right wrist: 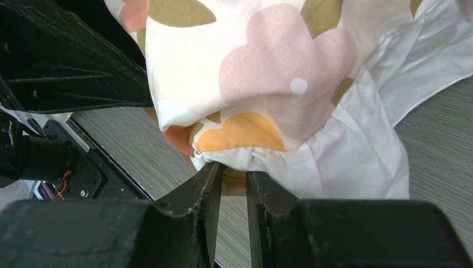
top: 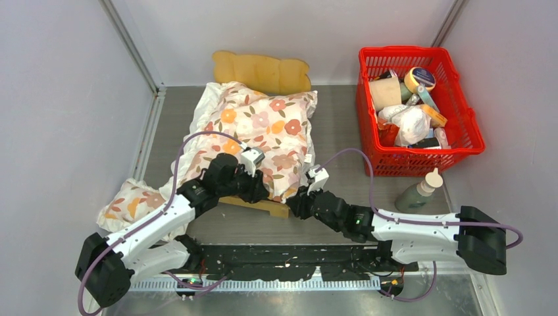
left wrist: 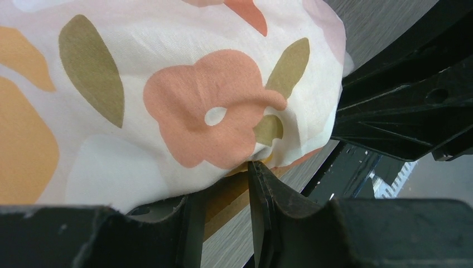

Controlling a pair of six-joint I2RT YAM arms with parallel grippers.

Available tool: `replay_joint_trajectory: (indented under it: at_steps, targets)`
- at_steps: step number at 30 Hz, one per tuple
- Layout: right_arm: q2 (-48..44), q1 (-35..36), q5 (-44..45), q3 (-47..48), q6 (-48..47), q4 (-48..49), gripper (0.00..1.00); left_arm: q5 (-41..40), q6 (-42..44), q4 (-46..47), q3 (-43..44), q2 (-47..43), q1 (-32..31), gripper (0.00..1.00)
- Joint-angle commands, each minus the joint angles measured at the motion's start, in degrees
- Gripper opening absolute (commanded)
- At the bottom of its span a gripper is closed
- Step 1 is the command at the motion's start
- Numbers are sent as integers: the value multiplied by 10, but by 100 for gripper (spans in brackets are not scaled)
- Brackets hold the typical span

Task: Set up the pet bed
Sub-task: Cross the ropes on the bed frame.

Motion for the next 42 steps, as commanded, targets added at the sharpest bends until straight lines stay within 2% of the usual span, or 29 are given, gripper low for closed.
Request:
replay_joint_trajectory:
  at_steps: [1, 12, 19, 21, 23, 24, 26, 32, 42]
  targets:
    - [8, -12, -39, -5, -36, 71, 28, 7, -2, 39, 22, 2, -2, 36]
    - [11, -25, -103, -33, -63, 91, 35, -6, 8, 23, 22, 9, -2, 36]
    - [60, -52, -174, -21, -88, 135, 39, -3, -4, 27, 20, 17, -3, 35]
    - [75, -58, -191, -15, -93, 140, 37, -4, -7, 29, 18, 20, -3, 35]
    - [81, -61, -196, -6, -97, 133, 28, -7, -9, 29, 18, 23, -3, 35]
    - [80, -62, -186, -6, -96, 127, 18, -10, -10, 28, 18, 24, -4, 35]
    - [61, -64, -167, -10, -98, 123, 7, -18, -10, 27, 17, 24, -4, 35]
    - [-32, -65, -124, -34, -115, 103, 5, -49, -2, 18, 17, 17, -4, 35]
    - [-54, -65, -121, -31, -129, 72, 5, -62, 5, 9, 22, 23, -4, 35]
